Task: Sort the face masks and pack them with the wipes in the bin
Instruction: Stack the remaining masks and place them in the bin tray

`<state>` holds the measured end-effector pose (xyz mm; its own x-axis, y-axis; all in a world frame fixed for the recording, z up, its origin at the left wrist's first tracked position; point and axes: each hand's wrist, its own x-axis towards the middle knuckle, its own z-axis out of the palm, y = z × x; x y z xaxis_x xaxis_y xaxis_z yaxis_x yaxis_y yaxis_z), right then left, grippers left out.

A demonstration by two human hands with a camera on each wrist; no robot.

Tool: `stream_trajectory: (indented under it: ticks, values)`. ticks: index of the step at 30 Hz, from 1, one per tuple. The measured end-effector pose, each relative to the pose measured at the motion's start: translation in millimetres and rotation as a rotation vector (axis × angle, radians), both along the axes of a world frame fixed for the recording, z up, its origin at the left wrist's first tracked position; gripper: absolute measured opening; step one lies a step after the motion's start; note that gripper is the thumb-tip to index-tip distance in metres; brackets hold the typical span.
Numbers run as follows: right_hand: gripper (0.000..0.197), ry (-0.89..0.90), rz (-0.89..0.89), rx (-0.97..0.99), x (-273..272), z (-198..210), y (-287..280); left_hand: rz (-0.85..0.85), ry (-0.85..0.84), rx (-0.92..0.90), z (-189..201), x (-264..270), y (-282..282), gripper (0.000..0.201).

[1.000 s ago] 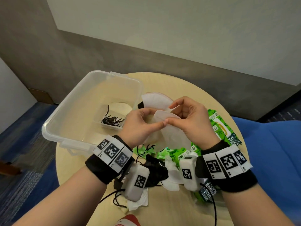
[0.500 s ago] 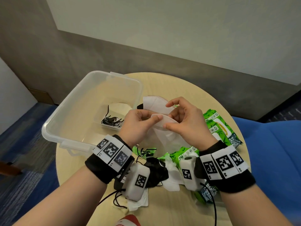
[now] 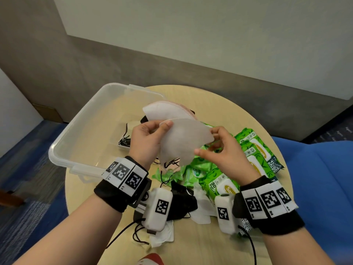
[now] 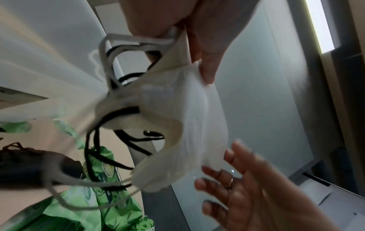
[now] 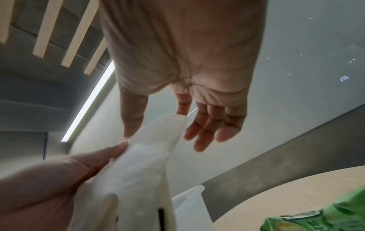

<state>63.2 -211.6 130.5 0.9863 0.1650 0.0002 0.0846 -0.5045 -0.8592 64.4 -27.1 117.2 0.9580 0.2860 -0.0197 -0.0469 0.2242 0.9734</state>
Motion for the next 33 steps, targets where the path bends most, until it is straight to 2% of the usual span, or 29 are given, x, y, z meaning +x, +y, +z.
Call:
stream_trajectory:
  ticks: [4, 9, 14, 17, 19, 24, 33]
  values:
    - [0.02, -0.113, -0.101, 0.187, 5.4, 7.1, 8.8, -0.076, 0.001, -0.004, -1.2, -3.6, -6.3, 0.009]
    - [0.023, -0.166, -0.106, 0.217, 5.3, -0.5, 6.7, -0.13, -0.007, -0.055, 1.3, -3.8, -1.1, 0.018]
    - [0.026, -0.121, 0.076, 0.227, -2.2, 1.1, -1.4, -0.12, -0.001, -0.081, 3.3, -1.5, 9.9, 0.032]
    - [0.024, -0.037, 0.173, 0.268, -5.8, 8.6, -1.7, -0.169, 0.002, -0.031, 3.5, -3.6, 8.9, 0.039]
    - [0.025, -0.051, 0.2, 0.276, -5.4, 14.6, 1.3, -0.213, -0.03, -0.027, 3.7, -5.2, 6.9, 0.039]
    - [0.029, -0.158, 0.105, 0.332, 2.4, 23.1, 12.5, -0.311, -0.094, -0.043, 4.9, -8.6, 1.7, 0.047]
    - [0.036, -0.247, -0.052, 0.203, 8.1, 16.1, 21.8, -0.38, -0.167, -0.071, 11.8, -17.9, -3.0, 0.057]
